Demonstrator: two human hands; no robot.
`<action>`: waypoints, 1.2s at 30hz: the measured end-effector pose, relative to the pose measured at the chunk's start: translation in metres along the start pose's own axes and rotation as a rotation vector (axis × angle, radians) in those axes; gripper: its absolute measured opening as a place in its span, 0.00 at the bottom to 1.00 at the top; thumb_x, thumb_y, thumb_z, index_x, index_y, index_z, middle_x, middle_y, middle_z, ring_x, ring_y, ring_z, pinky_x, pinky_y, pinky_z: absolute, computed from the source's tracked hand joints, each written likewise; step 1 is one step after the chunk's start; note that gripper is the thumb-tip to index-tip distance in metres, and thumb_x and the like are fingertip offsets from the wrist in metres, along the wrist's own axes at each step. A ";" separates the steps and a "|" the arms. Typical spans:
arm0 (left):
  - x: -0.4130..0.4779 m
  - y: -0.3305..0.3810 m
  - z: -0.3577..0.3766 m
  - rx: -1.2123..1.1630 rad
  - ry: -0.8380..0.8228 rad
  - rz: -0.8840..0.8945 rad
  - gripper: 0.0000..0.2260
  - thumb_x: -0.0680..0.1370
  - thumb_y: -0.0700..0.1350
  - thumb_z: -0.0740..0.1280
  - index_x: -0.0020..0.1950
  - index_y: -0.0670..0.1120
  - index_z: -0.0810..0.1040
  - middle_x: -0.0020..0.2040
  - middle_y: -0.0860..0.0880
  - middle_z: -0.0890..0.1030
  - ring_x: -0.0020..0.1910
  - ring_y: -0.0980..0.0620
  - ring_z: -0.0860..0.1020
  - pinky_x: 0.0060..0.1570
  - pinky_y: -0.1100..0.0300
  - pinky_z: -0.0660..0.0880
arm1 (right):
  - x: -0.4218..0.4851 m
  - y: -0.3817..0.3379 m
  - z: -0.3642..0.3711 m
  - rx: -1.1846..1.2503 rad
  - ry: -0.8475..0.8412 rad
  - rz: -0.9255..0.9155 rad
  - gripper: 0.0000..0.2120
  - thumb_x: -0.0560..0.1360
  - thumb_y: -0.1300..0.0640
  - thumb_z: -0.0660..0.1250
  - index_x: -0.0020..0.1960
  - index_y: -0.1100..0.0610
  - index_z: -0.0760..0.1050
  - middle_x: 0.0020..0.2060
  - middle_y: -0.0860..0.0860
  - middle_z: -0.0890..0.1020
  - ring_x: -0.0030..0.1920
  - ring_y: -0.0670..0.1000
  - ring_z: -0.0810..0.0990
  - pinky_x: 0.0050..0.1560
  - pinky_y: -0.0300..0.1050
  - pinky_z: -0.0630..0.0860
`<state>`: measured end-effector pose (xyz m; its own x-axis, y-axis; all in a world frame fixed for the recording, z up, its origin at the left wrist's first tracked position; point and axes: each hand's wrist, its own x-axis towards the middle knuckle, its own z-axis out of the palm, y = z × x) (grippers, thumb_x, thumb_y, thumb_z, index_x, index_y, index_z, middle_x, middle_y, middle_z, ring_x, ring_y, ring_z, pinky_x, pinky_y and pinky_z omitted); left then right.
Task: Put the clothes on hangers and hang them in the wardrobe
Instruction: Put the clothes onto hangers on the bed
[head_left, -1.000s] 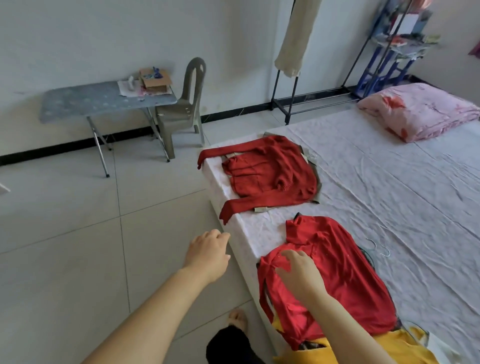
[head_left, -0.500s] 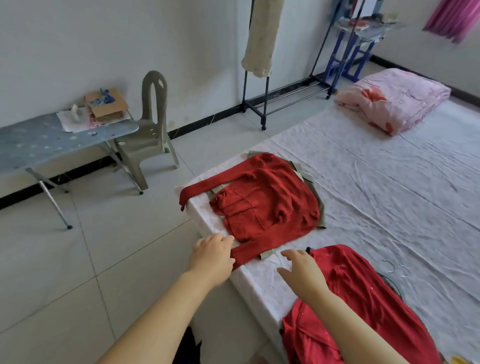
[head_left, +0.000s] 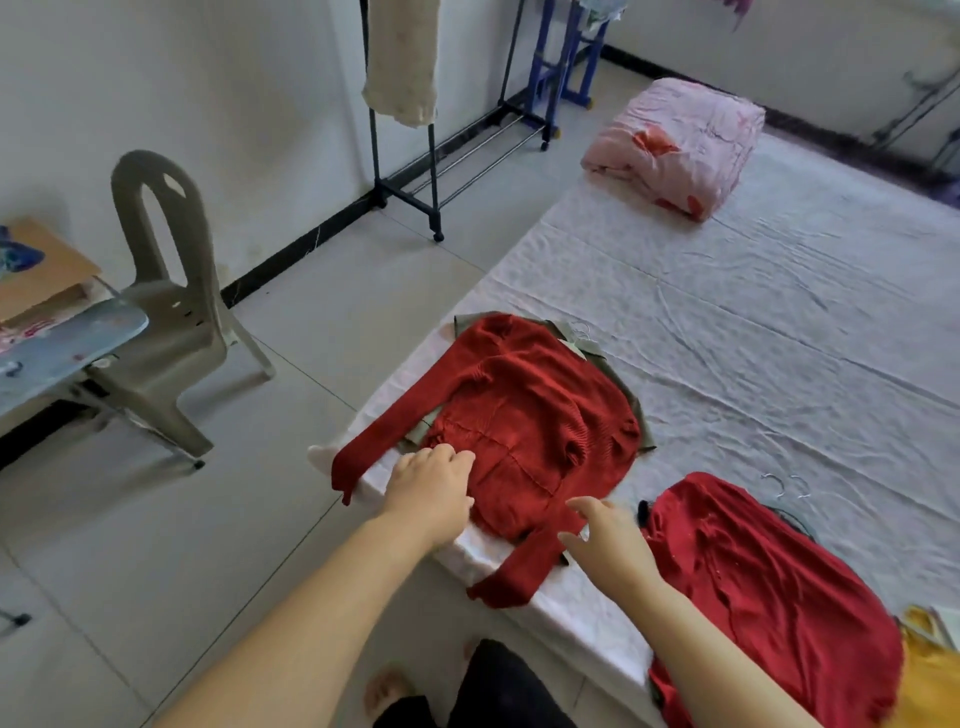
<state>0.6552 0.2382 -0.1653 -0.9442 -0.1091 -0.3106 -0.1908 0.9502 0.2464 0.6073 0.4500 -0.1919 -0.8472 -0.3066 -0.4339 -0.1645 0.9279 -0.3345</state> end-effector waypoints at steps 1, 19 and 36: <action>0.009 -0.003 -0.002 -0.002 -0.003 0.016 0.20 0.78 0.51 0.61 0.68 0.48 0.64 0.64 0.48 0.70 0.64 0.47 0.68 0.65 0.53 0.61 | 0.007 -0.003 -0.001 0.003 0.001 0.014 0.21 0.75 0.50 0.66 0.67 0.51 0.69 0.61 0.50 0.73 0.61 0.51 0.72 0.60 0.46 0.71; 0.249 -0.042 -0.012 0.070 -0.118 0.183 0.22 0.77 0.52 0.62 0.69 0.49 0.64 0.61 0.50 0.72 0.60 0.48 0.71 0.60 0.54 0.65 | 0.256 -0.004 -0.028 0.136 -0.038 0.213 0.21 0.74 0.52 0.66 0.66 0.53 0.70 0.61 0.52 0.73 0.62 0.54 0.72 0.62 0.49 0.70; 0.383 -0.044 0.071 -0.053 -0.219 0.234 0.23 0.77 0.50 0.62 0.71 0.49 0.64 0.61 0.52 0.72 0.60 0.51 0.71 0.61 0.56 0.64 | 0.483 0.087 0.011 0.155 0.010 0.378 0.20 0.76 0.56 0.62 0.68 0.58 0.68 0.63 0.59 0.73 0.64 0.60 0.71 0.61 0.55 0.70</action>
<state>0.3211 0.1756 -0.3601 -0.8851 0.1810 -0.4287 0.0052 0.9250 0.3799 0.1889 0.3798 -0.4398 -0.8383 0.0522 -0.5427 0.2363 0.9319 -0.2753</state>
